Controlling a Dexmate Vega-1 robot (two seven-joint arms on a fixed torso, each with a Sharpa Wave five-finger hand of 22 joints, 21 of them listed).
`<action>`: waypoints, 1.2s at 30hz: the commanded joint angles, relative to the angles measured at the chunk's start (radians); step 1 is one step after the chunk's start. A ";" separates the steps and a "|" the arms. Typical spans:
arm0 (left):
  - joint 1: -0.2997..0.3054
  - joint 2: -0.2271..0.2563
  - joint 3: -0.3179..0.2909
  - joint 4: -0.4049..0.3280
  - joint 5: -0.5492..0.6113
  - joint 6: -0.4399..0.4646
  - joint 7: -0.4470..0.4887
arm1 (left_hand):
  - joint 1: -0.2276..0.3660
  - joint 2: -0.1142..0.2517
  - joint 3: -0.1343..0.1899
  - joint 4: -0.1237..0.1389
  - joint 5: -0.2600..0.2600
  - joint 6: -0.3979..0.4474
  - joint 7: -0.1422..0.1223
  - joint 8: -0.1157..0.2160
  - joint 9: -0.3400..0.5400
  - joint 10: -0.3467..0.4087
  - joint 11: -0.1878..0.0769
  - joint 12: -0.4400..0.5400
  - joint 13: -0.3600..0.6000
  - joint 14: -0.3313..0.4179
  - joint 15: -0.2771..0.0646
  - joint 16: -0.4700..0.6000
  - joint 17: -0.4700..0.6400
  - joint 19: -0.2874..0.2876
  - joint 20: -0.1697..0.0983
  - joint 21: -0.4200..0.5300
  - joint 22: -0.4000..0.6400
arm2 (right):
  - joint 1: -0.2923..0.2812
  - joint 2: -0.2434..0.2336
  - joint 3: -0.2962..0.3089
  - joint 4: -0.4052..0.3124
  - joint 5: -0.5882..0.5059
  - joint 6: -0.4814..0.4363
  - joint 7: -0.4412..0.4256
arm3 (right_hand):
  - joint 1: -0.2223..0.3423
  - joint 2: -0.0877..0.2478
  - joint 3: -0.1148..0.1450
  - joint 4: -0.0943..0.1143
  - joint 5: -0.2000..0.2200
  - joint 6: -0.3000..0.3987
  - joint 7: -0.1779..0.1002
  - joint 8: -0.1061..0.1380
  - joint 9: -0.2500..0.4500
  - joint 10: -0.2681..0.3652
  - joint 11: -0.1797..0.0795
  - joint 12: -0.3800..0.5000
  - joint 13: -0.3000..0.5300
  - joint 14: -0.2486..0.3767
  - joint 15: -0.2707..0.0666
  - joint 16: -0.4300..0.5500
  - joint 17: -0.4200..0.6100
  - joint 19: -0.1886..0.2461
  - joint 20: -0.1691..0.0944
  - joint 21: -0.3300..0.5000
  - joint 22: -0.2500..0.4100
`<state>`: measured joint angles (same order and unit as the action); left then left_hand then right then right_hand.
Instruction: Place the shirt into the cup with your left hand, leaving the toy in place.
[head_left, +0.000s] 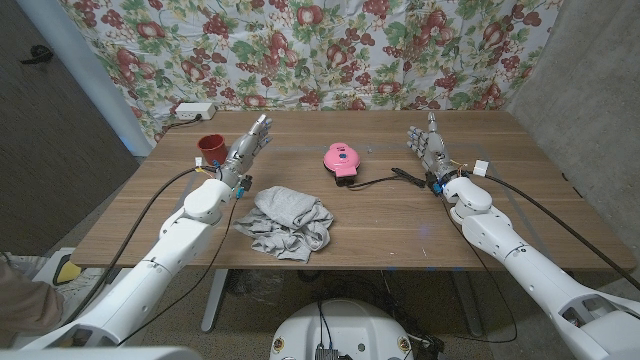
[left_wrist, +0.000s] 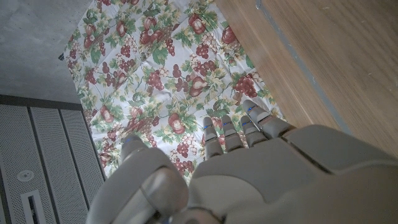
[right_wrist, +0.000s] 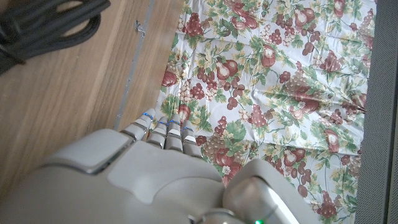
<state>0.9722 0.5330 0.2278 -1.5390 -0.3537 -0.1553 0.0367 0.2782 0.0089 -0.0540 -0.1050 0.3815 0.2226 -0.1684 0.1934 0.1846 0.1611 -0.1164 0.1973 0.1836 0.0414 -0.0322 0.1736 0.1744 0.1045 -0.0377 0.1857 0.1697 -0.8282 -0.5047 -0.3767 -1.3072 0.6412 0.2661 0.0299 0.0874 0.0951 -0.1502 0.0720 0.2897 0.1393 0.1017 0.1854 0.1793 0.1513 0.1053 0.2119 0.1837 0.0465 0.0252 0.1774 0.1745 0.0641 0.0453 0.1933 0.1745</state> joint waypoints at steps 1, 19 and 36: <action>0.048 0.061 0.013 -0.090 0.011 0.013 0.037 | 0.011 0.000 0.000 -0.007 0.008 -0.001 -0.006 0.002 0.002 0.006 -0.011 0.001 0.004 -0.010 -0.069 0.005 0.004 -0.008 0.026 0.000 0.006 | -0.003 -0.005 0.001 -0.009 -0.001 -0.007 -0.007 | 0.008 0.003 0.002 -0.003 -0.003 0.006 -0.004 0.007 0.005 0.009 -0.009 0.004 0.002 -0.003 -0.004 0.005 0.004 -0.002 0.010 0.001 0.006; 0.073 0.123 0.021 -0.142 0.038 0.014 0.068 | 0.012 0.003 -0.004 -0.008 0.010 0.019 -0.025 0.007 0.002 0.040 -0.034 0.011 0.004 -0.006 -0.055 0.014 0.004 -0.021 0.138 0.002 0.006 | 0.000 0.001 -0.003 -0.008 0.000 -0.014 -0.010 | 0.007 0.003 0.005 -0.003 -0.005 0.007 -0.019 0.007 0.005 0.006 -0.024 0.003 0.002 -0.004 0.005 0.005 0.004 -0.005 0.036 0.001 0.006; 0.084 0.225 0.041 -0.215 0.121 0.079 0.110 | 0.012 0.003 -0.006 -0.008 0.011 0.023 -0.024 0.007 0.002 0.038 -0.025 0.007 0.004 -0.006 -0.057 0.014 0.004 -0.032 0.094 0.001 0.006 | -0.001 -0.001 -0.009 -0.022 -0.005 -0.025 -0.016 | 0.007 0.004 0.006 -0.004 -0.006 0.010 -0.023 0.007 0.005 0.003 -0.023 0.001 0.002 -0.006 0.001 0.005 0.004 -0.008 0.032 0.001 0.007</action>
<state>1.0451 0.7119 0.2641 -1.7212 -0.2631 -0.0990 0.1178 0.2824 0.0132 -0.0581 -0.1091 0.3834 0.2408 -0.1896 0.1934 0.1846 0.1918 -0.1466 0.2039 0.1835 0.0326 -0.0341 0.1816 0.1743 0.0718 0.0714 0.1857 0.1747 -0.8283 -0.5051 -0.3820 -1.3210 0.6401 0.2481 0.0183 0.0874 0.0951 -0.1472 0.0690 0.2846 0.1481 0.0857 0.1854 0.1792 0.1529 0.0856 0.2119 0.1837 0.0429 0.0288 0.1774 0.1744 0.0592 0.0754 0.1933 0.1794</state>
